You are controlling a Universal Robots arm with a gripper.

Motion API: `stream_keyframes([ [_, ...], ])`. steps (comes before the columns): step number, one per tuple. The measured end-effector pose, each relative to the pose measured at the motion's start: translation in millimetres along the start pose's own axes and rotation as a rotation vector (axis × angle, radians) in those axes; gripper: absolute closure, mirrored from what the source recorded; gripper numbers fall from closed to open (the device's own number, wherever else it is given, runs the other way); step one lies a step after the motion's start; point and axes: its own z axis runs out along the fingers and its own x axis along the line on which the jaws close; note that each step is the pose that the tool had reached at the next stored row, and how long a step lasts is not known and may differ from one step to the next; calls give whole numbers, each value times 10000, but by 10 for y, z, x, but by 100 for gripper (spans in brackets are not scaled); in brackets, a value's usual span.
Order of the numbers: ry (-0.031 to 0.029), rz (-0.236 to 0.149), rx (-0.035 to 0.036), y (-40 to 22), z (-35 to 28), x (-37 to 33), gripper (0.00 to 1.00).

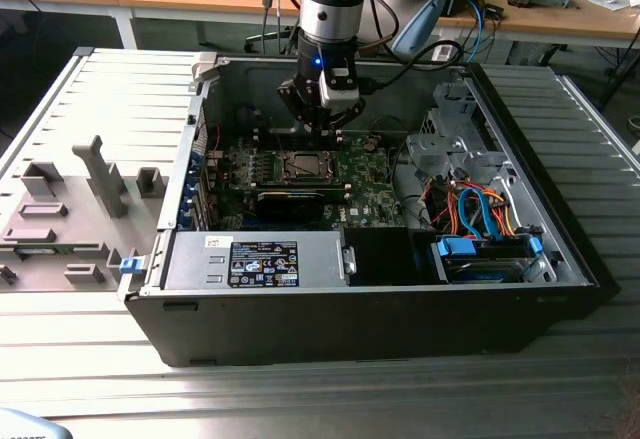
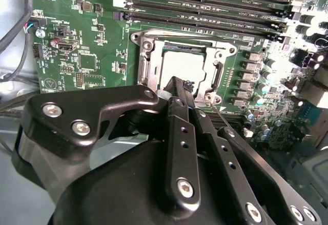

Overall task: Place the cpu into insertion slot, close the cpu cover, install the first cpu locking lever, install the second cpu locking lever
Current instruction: 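Install the first cpu locking lever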

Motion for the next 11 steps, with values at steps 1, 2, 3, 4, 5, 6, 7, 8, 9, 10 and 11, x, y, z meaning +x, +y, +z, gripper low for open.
stream_keyframes([
  [1, -2, -20, 0, 0, 0, 0, 89],
  [2, -3, -47, 0, 0, 0, 0, 89],
  [3, -4, -68, 0, 0, 0, 0, 89],
  [4, -6, -99, 1, 0, 0, 0, 89],
  [5, -7, -120, 1, 0, 0, 0, 89],
  [6, -9, -141, 1, 0, 0, 0, 89],
  [7, -10, -162, 1, 0, 0, 0, 89],
  [8, -11, -185, 1, 0, 0, 0, 89],
  [9, -13, -219, 1, 0, 0, 0, 89],
  [10, -14, -240, 0, 0, 0, 0, 89],
  [11, -15, -260, 1, 0, 0, 0, 89],
])
